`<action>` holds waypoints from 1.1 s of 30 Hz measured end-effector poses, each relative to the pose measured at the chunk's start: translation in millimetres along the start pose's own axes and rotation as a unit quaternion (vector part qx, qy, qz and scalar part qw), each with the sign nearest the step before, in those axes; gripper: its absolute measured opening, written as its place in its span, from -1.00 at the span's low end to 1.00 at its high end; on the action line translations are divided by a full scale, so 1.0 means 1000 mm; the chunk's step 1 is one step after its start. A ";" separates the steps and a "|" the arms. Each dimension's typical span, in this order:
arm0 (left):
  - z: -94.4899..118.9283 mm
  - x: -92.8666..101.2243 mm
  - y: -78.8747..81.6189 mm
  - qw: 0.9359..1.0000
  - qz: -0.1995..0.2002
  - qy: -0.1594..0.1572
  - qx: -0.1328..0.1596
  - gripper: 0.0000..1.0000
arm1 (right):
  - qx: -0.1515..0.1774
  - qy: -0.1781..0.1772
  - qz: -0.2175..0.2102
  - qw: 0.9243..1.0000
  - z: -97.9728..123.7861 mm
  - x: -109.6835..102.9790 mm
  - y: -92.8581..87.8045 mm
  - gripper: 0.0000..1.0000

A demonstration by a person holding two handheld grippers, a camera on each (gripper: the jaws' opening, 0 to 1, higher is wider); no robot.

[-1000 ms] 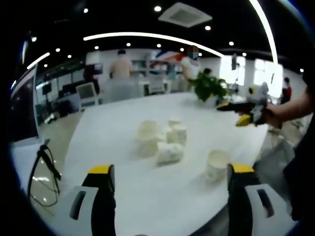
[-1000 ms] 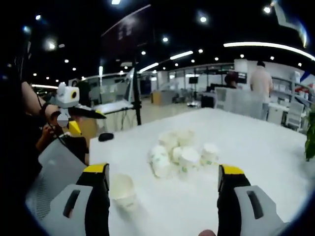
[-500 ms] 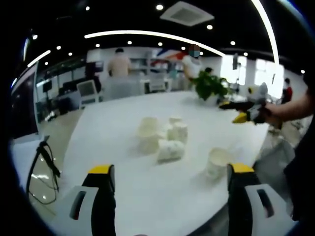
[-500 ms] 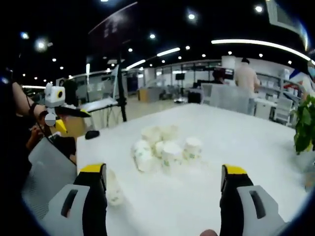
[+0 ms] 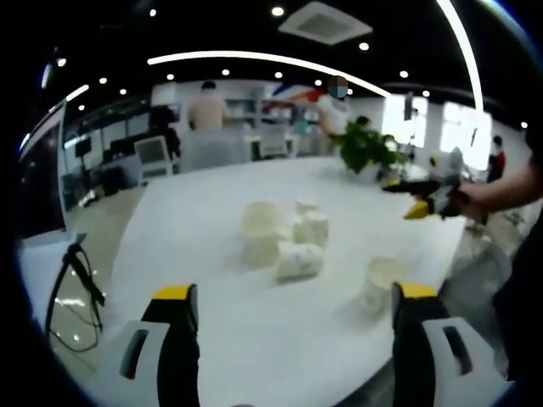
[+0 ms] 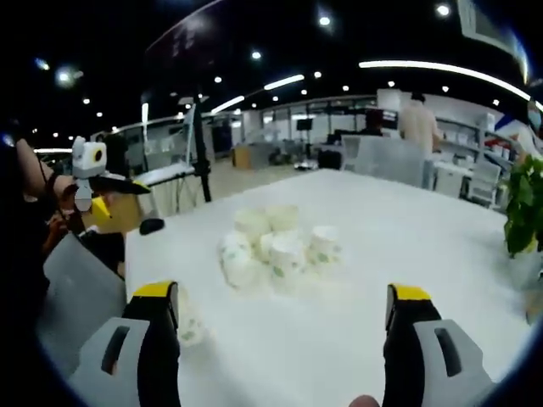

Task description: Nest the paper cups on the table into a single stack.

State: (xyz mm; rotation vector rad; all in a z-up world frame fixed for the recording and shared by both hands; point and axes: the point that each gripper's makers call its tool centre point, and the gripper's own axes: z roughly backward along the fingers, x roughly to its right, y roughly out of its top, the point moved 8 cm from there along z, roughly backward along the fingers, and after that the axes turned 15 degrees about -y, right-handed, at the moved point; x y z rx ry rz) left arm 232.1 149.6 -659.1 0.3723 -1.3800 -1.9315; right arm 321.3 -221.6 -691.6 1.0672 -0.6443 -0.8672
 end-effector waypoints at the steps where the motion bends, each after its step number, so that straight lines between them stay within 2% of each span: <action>1: -0.001 -0.001 0.000 1.000 0.001 0.000 0.000 0.86 | 0.000 0.000 0.004 1.000 0.000 0.000 -0.001 1.00; 12: -0.022 -0.022 -0.002 1.000 0.010 -0.001 0.002 0.87 | -0.012 0.002 0.019 1.000 -0.009 -0.002 -0.015 1.00; 16: -0.045 -0.034 -0.006 1.000 0.012 -0.009 -0.002 0.87 | -0.011 0.006 0.004 1.000 -0.015 -0.007 -0.020 0.97; 20: -0.068 -0.041 -0.007 1.000 0.006 -0.018 -0.007 0.86 | -0.016 0.013 0.011 1.000 -0.022 -0.014 -0.026 0.95; 27: -0.095 -0.059 -0.004 1.000 -0.015 -0.018 0.000 0.84 | -0.023 0.021 0.016 0.999 -0.026 -0.021 -0.031 0.93; 33: -0.114 -0.081 0.000 1.000 -0.003 -0.017 0.003 0.79 | -0.031 0.009 0.011 0.999 -0.026 -0.016 -0.038 0.89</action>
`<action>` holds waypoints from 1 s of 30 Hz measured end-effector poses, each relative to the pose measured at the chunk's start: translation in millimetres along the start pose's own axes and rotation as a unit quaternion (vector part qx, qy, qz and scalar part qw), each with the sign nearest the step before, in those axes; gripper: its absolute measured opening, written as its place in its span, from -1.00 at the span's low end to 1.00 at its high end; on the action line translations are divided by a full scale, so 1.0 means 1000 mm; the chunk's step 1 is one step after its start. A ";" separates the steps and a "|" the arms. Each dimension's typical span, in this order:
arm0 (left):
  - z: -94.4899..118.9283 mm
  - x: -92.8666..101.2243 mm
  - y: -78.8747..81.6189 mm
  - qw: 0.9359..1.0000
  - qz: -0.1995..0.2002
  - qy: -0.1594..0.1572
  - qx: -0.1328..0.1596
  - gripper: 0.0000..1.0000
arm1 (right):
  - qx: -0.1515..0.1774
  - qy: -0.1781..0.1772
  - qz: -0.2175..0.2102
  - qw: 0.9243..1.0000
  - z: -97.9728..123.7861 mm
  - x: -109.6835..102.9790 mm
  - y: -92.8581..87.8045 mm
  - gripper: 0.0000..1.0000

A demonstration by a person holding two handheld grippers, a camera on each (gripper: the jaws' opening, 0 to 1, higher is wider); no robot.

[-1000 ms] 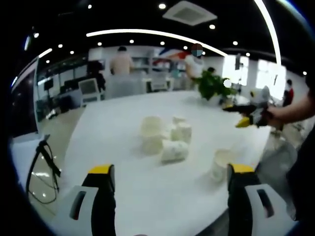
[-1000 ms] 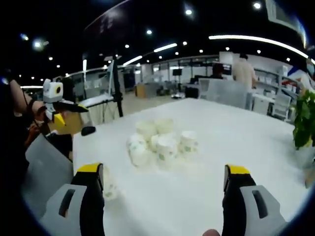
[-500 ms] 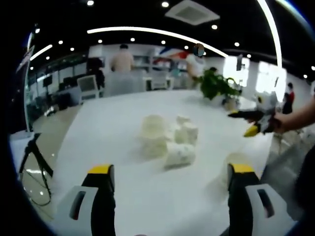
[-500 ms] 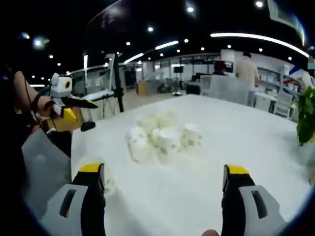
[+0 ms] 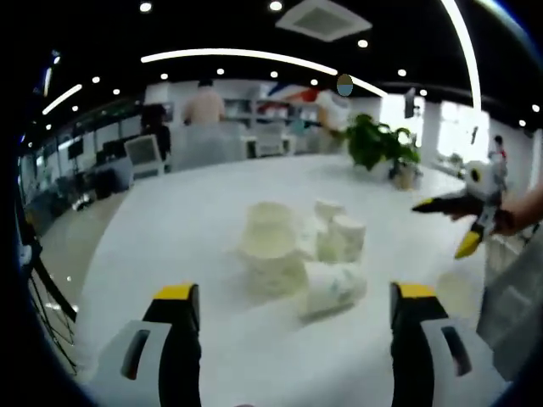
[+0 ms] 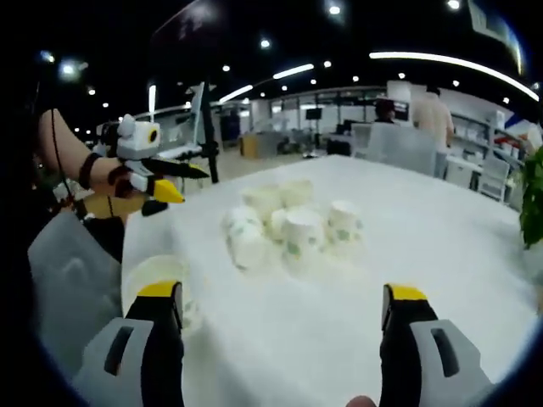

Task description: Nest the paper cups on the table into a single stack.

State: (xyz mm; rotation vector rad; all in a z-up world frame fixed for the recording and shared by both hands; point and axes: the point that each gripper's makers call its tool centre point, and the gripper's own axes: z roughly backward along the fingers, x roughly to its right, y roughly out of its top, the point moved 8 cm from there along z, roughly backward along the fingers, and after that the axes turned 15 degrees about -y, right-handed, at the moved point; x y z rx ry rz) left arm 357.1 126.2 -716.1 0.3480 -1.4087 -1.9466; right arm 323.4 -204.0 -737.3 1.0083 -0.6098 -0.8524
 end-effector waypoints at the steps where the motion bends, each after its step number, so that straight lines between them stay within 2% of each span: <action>1: -0.001 -0.001 0.000 1.000 -0.001 -0.001 0.000 0.79 | -0.002 -0.003 -0.002 1.000 0.000 0.001 -0.001 0.88; 7: -0.018 -0.019 0.006 1.000 0.001 0.003 0.009 0.80 | -0.002 -0.027 -0.025 0.999 -0.001 0.008 -0.004 0.85; 14: -0.037 -0.029 0.006 1.000 -0.007 0.012 0.010 0.78 | -0.008 -0.014 0.021 1.000 0.000 -0.004 0.000 0.84; 18: -0.049 -0.034 0.008 1.000 -0.003 0.009 0.016 0.79 | -0.009 -0.018 0.019 1.000 -0.001 -0.003 -0.002 0.83; 21: -0.055 -0.038 0.008 1.000 -0.017 0.009 0.016 0.79 | -0.013 -0.026 0.016 0.999 0.001 -0.003 -0.005 0.82; 30: -0.070 -0.047 0.009 1.000 -0.003 -0.001 0.007 0.72 | -0.018 -0.038 0.014 0.999 0.014 -0.002 -0.010 0.78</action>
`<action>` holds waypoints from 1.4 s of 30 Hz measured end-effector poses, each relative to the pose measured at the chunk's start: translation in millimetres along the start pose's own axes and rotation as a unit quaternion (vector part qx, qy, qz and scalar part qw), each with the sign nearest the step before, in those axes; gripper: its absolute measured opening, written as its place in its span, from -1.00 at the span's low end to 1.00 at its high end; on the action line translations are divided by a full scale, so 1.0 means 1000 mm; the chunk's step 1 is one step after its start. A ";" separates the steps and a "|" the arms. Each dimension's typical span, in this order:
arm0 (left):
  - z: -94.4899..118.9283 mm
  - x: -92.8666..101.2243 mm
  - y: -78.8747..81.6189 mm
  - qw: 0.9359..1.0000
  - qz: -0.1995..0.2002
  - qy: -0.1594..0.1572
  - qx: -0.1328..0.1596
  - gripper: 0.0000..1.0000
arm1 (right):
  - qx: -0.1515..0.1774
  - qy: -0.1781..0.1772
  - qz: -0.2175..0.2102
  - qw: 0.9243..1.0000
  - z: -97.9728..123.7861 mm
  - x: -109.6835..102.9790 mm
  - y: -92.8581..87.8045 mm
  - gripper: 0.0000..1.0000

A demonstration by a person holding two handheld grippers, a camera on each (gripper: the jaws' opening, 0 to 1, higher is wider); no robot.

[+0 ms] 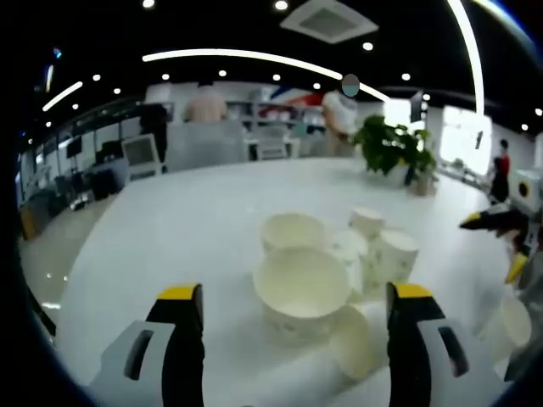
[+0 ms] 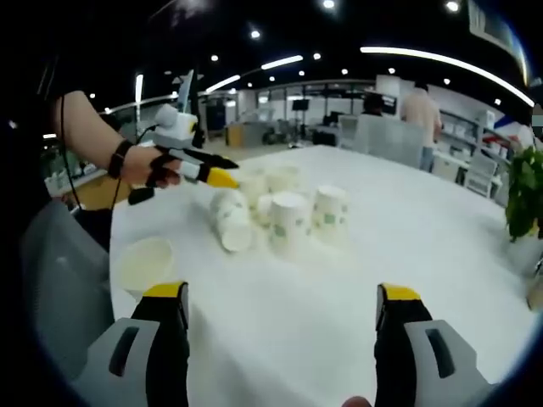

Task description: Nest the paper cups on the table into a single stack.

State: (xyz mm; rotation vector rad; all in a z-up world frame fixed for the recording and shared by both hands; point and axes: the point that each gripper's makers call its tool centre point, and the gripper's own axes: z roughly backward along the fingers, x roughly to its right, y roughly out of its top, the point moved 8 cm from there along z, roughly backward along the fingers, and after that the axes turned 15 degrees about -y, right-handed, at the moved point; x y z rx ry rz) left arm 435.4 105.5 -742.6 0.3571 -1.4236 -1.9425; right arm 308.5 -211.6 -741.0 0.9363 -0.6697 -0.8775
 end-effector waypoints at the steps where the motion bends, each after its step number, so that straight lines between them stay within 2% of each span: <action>1: -0.002 0.000 0.000 1.000 -0.002 -0.002 -0.001 0.69 | -0.003 -0.002 0.002 1.000 0.000 0.001 -0.001 0.79; 6: -0.010 -0.003 0.001 1.000 0.000 -0.004 -0.004 0.55 | -0.002 -0.011 -0.001 1.000 0.004 0.006 -0.001 0.78; 10: -0.018 -0.004 -0.004 1.000 -0.001 -0.012 -0.018 0.46 | -0.007 -0.019 -0.007 1.000 0.008 0.009 -0.005 0.78; 13: -0.018 -0.002 -0.003 1.000 -0.008 -0.007 -0.019 0.37 | -0.012 -0.021 -0.008 1.000 0.012 0.010 -0.009 0.78; 15: -0.014 -0.005 -0.001 0.999 -0.041 0.001 -0.025 0.25 | -0.015 -0.022 -0.008 1.000 0.011 0.011 -0.010 0.78; 23: -0.014 -0.007 -0.002 0.999 -0.038 -0.011 -0.025 0.04 | -0.013 -0.027 -0.008 1.000 0.007 0.011 -0.004 0.76; 29: -0.013 -0.008 -0.004 0.998 -0.047 -0.012 -0.028 -0.01 | -0.011 -0.026 -0.009 1.000 0.005 0.008 -0.002 0.74; 35: -0.012 -0.008 -0.003 0.999 -0.029 -0.012 -0.020 -0.03 | -0.005 -0.026 -0.008 1.000 0.006 0.006 0.004 0.74; 42: -0.009 -0.005 0.007 0.999 -0.034 -0.010 -0.015 -0.04 | 0.002 -0.033 -0.006 0.999 0.010 0.011 0.012 0.73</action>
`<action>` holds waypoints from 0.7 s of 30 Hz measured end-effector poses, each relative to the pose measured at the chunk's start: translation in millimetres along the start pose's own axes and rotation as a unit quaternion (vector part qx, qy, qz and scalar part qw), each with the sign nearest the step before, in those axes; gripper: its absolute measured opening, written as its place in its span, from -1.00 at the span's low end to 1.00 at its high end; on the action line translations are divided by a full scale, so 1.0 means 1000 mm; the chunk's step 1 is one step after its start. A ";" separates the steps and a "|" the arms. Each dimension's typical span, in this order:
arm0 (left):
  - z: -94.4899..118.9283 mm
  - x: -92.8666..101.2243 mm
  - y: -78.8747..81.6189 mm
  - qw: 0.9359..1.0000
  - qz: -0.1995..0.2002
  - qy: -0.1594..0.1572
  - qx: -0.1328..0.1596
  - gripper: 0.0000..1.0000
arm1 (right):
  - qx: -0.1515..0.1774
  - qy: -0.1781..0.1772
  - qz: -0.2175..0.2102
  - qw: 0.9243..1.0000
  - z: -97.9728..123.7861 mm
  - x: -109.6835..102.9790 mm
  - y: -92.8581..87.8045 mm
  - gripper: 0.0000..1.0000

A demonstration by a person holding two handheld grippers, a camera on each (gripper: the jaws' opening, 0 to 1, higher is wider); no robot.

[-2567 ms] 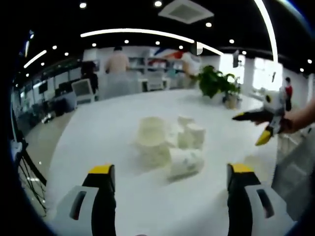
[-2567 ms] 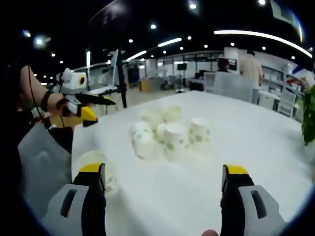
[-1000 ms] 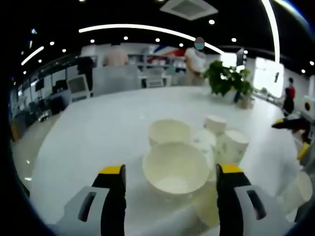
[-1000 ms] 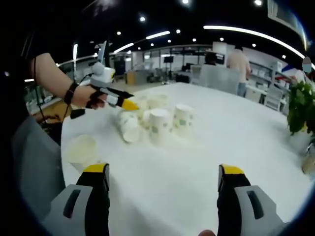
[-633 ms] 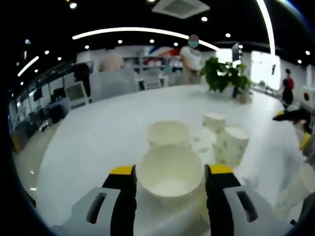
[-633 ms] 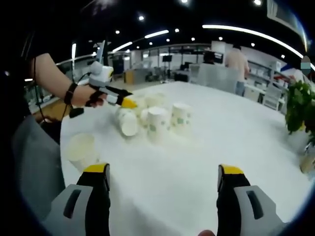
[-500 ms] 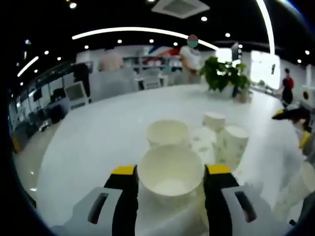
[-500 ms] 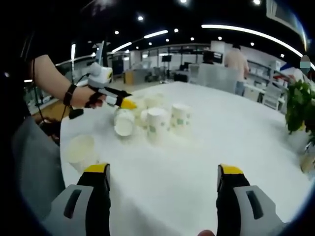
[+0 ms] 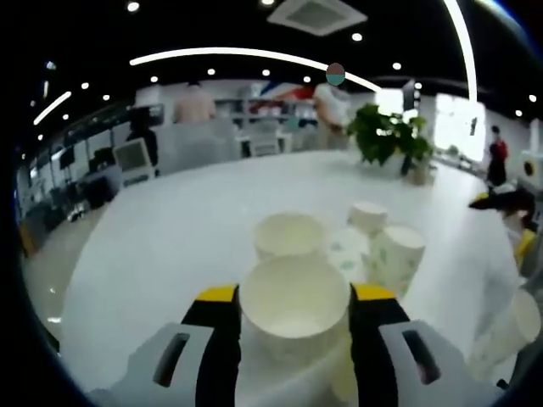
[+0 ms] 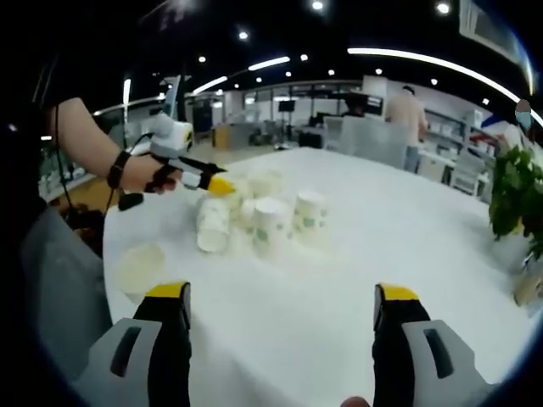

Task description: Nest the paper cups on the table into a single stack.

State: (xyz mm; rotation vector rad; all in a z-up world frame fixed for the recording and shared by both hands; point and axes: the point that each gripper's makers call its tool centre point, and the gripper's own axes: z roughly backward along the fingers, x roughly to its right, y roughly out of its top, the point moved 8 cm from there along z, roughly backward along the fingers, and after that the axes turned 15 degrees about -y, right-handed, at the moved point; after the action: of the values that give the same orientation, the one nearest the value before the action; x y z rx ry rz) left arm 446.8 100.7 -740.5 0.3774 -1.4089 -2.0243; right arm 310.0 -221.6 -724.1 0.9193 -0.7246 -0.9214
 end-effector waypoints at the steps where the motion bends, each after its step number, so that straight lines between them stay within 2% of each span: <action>1: 0.001 0.000 0.001 1.000 -0.003 -0.001 0.000 -0.04 | 0.001 -0.001 0.000 1.000 0.000 0.000 0.001 0.73; 11: 0.017 0.006 0.028 0.999 -0.030 -0.001 0.018 -0.07 | 0.016 0.000 0.001 1.000 0.007 -0.006 0.012 0.73; 13: 0.024 0.014 0.040 0.998 -0.054 -0.007 0.027 -0.07 | 0.017 0.000 0.001 1.000 0.007 -0.008 0.014 0.73; 14: 0.026 0.016 0.042 0.998 -0.064 -0.011 0.023 -0.07 | 0.019 -0.001 0.000 1.000 0.007 -0.008 0.016 0.73; 21: 0.044 0.036 0.067 0.995 -0.096 -0.035 0.024 -0.10 | 0.039 0.000 -0.008 0.999 0.012 -0.016 0.027 0.73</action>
State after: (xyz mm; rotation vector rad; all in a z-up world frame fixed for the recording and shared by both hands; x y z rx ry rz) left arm 417.5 95.2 -657.4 0.4823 -1.5171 -2.1781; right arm 302.4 -203.3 -697.5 0.9952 -0.7577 -0.9121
